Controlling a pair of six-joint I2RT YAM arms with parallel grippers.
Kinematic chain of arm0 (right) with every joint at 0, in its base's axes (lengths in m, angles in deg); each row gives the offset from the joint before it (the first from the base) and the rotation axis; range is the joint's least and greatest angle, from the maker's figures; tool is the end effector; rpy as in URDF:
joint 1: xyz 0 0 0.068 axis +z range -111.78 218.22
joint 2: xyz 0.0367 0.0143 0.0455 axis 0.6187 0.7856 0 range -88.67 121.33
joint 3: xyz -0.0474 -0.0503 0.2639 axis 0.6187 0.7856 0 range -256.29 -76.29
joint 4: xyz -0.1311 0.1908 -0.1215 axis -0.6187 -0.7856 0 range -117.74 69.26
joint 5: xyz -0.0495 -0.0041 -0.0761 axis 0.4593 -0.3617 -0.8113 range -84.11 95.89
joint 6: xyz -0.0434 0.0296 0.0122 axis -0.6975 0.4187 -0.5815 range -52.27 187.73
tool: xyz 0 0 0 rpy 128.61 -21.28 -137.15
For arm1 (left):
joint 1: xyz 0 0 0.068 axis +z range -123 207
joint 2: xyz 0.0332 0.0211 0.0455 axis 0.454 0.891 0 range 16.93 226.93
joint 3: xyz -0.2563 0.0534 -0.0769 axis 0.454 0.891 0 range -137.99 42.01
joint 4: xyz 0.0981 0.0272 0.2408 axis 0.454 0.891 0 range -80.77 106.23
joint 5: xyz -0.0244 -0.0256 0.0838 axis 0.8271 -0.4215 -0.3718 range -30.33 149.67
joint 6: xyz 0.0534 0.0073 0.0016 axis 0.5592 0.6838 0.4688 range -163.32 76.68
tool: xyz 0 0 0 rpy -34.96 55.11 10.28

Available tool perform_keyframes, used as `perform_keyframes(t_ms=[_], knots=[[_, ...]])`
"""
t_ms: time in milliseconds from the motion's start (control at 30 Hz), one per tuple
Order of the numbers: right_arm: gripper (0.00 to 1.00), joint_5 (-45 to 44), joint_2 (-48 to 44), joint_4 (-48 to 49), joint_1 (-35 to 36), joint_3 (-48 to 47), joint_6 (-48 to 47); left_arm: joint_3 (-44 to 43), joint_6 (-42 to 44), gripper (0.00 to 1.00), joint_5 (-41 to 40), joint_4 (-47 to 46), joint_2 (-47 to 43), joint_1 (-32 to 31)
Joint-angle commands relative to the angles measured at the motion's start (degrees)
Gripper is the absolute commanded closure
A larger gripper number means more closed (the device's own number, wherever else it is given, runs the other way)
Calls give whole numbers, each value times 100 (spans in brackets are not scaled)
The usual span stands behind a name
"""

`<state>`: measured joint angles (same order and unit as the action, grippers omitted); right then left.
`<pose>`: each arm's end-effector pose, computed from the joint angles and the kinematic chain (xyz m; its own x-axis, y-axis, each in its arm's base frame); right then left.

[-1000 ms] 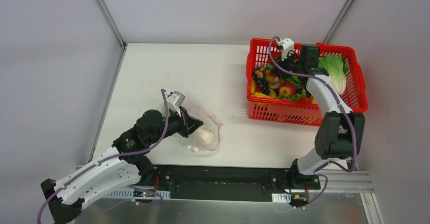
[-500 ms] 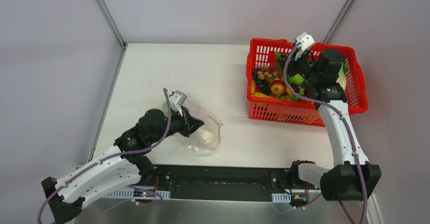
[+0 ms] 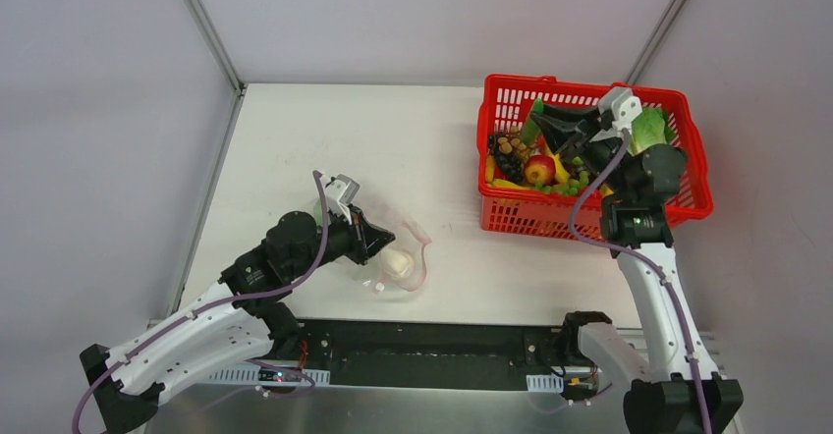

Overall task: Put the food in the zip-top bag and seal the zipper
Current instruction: Pick up the fake vegetable from the bin, then place the fake vegetable in the zipper food storage bag.

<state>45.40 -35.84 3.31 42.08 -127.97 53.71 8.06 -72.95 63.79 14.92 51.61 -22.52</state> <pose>0.1981 0.0361 0.4183 0.5309 -0.1515 -0.8338 -0.5238 0.7148 -0.4634 0.1003 -0.1214 0.3084 -0.4610 -0.2193 -0.8599 0.6639 0.5576 -0.4982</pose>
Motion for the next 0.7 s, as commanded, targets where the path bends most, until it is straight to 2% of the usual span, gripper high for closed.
perform_keyframes(t_ms=[0,133,433,667], knots=[[97,248,-404,1216,212,-142,570,-184,-138,100,-104,-339,-48,-32],[97,391,-734,1682,328,-143,1117,-155,-192,100,-220,-296,-66,-32],[97,891,-811,4737,467,325,4080,-291,-452,100,-513,-281,-103,-30],[97,1026,-598,6029,566,735,5563,-442,-886,100,-1081,-274,-246,-29]])
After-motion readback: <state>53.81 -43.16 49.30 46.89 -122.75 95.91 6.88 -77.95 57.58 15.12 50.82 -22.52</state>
